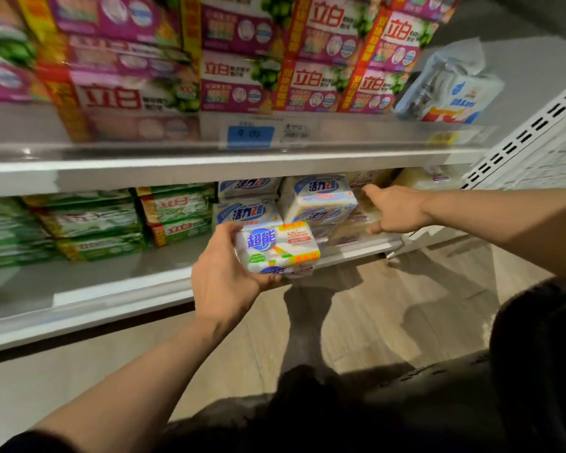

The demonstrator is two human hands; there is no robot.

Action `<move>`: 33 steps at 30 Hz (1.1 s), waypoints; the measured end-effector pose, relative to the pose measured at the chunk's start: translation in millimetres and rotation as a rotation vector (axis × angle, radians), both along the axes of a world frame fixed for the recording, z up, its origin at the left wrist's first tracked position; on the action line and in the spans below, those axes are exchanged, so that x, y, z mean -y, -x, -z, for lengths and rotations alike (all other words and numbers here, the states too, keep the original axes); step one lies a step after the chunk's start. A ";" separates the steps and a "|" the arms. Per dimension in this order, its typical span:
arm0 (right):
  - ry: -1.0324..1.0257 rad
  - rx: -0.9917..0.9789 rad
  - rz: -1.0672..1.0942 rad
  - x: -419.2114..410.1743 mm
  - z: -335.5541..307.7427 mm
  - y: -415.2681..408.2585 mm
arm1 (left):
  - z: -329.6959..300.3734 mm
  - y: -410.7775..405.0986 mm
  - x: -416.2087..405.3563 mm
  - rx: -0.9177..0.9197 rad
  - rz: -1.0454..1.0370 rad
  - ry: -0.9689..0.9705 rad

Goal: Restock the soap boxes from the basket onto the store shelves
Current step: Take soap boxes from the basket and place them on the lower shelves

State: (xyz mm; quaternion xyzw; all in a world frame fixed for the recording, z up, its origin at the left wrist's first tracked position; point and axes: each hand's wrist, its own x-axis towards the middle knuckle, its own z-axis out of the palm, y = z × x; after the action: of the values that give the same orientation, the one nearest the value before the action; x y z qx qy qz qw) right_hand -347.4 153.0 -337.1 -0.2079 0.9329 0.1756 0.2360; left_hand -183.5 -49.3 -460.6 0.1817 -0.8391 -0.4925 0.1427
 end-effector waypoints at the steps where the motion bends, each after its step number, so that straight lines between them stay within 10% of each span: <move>1: -0.012 -0.016 -0.009 3.9 -8.2 -9.9 | -5.1 -3.3 1.8 -0.018 -0.001 0.001; 22: 0.019 0.105 -0.720 285.6 40.2 -173.2 | -54.1 -174.7 282.0 0.072 -0.258 0.336; 33: 0.150 0.094 -0.677 363.5 87.0 -216.8 | -53.0 -229.9 375.8 -0.038 -0.307 0.009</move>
State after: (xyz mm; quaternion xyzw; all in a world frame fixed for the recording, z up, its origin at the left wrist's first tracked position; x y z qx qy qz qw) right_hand -130.6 -210.5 -424.1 -0.5300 0.8096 0.1651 0.1911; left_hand 46.4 -425.2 -407.7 0.2978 -0.8008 -0.4645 0.2330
